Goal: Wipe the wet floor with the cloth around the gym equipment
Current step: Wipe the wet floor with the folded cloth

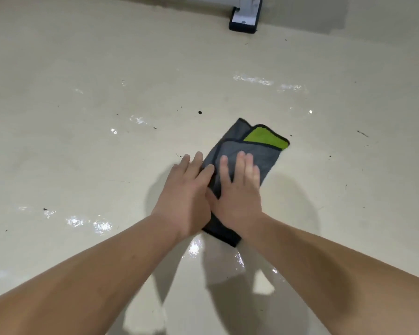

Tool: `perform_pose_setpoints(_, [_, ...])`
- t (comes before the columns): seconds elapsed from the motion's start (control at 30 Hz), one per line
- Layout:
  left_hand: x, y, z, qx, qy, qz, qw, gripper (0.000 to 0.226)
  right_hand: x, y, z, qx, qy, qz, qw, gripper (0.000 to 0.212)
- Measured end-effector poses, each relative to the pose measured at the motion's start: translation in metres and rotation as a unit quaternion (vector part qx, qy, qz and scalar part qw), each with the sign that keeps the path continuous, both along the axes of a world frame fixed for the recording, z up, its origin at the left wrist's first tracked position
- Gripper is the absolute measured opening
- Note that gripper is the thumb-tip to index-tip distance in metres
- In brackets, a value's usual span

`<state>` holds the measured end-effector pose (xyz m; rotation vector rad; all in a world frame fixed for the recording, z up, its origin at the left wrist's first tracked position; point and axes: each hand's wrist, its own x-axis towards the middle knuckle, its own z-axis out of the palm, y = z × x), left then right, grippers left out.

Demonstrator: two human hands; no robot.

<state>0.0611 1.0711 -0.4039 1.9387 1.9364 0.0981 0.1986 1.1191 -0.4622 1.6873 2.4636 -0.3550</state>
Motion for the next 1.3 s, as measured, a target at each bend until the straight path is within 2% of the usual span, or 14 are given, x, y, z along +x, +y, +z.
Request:
perform_pose_setpoints(0.1, [-0.009,-0.005,0.002,-0.016,0.007,-0.043,0.999,0.083,-0.005,-0.020,0.007,-0.074,0.019,0.187,0.979,0.092])
perform_pose_setpoints(0.17, [-0.005,-0.010,-0.001,-0.052,-0.024,-0.044,0.997,0.081,0.017,-0.020,0.012,-0.071,0.161,0.175,0.969,0.081])
perform_pose_setpoints(0.23, [0.005,-0.014,-0.010,-0.099,-0.007,-0.046,0.994,0.074,0.052,-0.015,0.014,0.013,0.257,0.070,0.964,0.058])
perform_pose_setpoints(0.3, [0.021,-0.014,-0.022,-0.132,0.065,-0.048,0.988,0.073,0.089,0.000,0.020,0.075,0.247,-0.043,0.965,0.045])
perform_pose_setpoints(0.4, [0.050,0.005,-0.035,-0.154,0.125,-0.007,0.980,0.066,0.139,0.026,0.029,0.074,0.154,-0.132,0.977,0.013])
perform_pose_setpoints(0.5, [0.076,0.042,-0.037,-0.143,0.137,0.000,0.980,0.065,0.167,0.033,0.032,0.059,0.078,-0.183,0.978,0.015])
perform_pose_setpoints(0.6, [0.113,0.093,-0.034,-0.131,0.132,-0.031,0.982,0.064,0.186,0.031,0.031,0.046,0.132,-0.235,0.962,0.016])
perform_pose_setpoints(0.7, [0.165,0.142,-0.030,-0.117,0.150,-0.128,0.973,0.067,0.205,0.038,0.032,0.028,0.195,-0.284,0.938,0.011])
perform_pose_setpoints(0.8, [0.216,0.173,-0.019,-0.135,0.165,-0.290,0.933,0.079,0.212,0.039,0.034,0.018,0.185,-0.279,0.942,0.026])
perform_pose_setpoints(0.87, [0.233,0.185,-0.013,-0.134,0.168,-0.384,0.898,0.080,0.212,0.038,0.031,0.014,0.170,-0.284,0.943,0.013])
perform_pose_setpoints(0.93, [0.232,0.193,-0.013,-0.129,0.160,-0.423,0.883,0.081,0.210,0.039,0.029,0.023,0.144,-0.283,0.948,0.010])
perform_pose_setpoints(1.03, [0.215,0.202,-0.018,-0.117,0.147,-0.355,0.916,0.086,0.208,0.041,0.031,0.017,0.140,-0.307,0.941,0.019])
perform_pose_setpoints(1.17, [0.161,0.196,-0.032,-0.072,0.105,-0.126,0.984,0.079,0.202,0.049,0.035,0.012,0.159,-0.319,0.934,0.015])
perform_pose_setpoints(1.3, [0.100,0.121,-0.048,-0.025,0.085,-0.032,0.996,0.060,0.165,0.043,0.033,0.070,0.225,-0.311,0.921,0.044])
